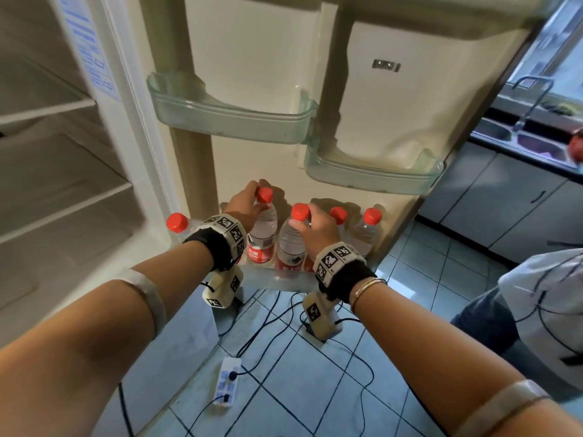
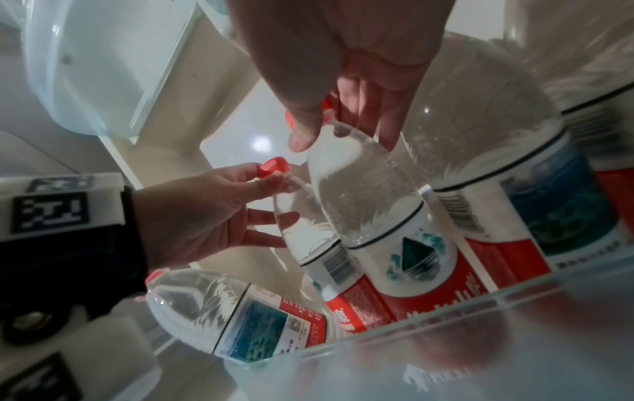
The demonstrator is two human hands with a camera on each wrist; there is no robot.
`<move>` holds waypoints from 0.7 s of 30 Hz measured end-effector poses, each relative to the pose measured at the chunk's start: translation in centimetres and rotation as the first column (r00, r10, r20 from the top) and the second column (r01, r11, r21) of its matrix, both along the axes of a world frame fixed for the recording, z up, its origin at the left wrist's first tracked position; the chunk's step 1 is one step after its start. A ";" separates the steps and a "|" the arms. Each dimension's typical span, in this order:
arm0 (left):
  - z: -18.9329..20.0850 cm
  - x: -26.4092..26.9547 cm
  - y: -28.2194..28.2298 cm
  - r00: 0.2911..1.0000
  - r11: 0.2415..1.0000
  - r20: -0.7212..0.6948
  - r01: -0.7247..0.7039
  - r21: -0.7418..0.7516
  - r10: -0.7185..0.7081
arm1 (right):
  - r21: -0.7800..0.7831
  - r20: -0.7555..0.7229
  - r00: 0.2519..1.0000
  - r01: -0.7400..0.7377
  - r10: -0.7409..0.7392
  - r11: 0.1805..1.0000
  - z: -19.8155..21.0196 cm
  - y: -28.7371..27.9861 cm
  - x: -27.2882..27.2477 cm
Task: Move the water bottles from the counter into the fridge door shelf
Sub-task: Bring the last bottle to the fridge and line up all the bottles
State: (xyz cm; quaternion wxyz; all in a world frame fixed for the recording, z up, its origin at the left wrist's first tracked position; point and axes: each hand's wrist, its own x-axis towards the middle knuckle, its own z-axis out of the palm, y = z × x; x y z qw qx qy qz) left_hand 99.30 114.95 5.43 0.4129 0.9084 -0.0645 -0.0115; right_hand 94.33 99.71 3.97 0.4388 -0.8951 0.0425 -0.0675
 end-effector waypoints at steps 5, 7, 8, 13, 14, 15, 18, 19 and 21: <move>0.2 -0.4 0.2 0.999 0.999 -0.025 0.033 0.001 -0.033 | -0.033 0.003 1.000 0.009 -0.009 0.999 0.1 0.2 0.3; 0.2 -0.6 0.3 0.998 0.999 -0.034 0.047 0.015 -0.047 | -0.047 0.008 1.000 0.002 -0.002 0.999 0.4 0.2 0.3; 0.1 -0.6 0.5 0.998 0.998 -0.042 0.051 0.019 -0.051 | -0.053 0.014 1.000 -0.005 0.005 0.999 0.5 0.2 0.2; -0.2 -1.0 0.8 0.996 0.999 -0.075 0.045 0.014 -0.044 | -0.100 0.057 0.998 -0.034 0.040 0.994 1.2 -0.1 -0.3; -0.1 -1.1 0.8 0.995 0.999 -0.082 0.050 0.004 -0.049 | -0.102 0.059 0.997 -0.036 0.042 0.994 1.3 -0.1 -0.4; 0.0 -1.3 0.9 0.994 0.998 -0.088 0.060 -0.009 -0.060 | -0.105 0.063 0.997 -0.035 0.042 0.994 1.3 0.0 -0.4; 0.9 -1.7 1.5 0.993 0.995 -0.071 0.093 -0.033 -0.095 | -0.130 0.071 0.997 -0.010 0.020 0.991 1.5 0.5 -0.2; 1.3 -1.9 1.9 0.994 0.995 -0.050 0.095 -0.020 -0.096 | -0.141 0.073 0.997 -0.002 0.013 0.990 1.6 0.6 -0.1; 2.0 -2.2 3.1 0.997 0.997 0.006 0.071 0.035 -0.071 | -0.163 0.087 0.996 0.008 0.007 0.987 1.9 1.1 0.1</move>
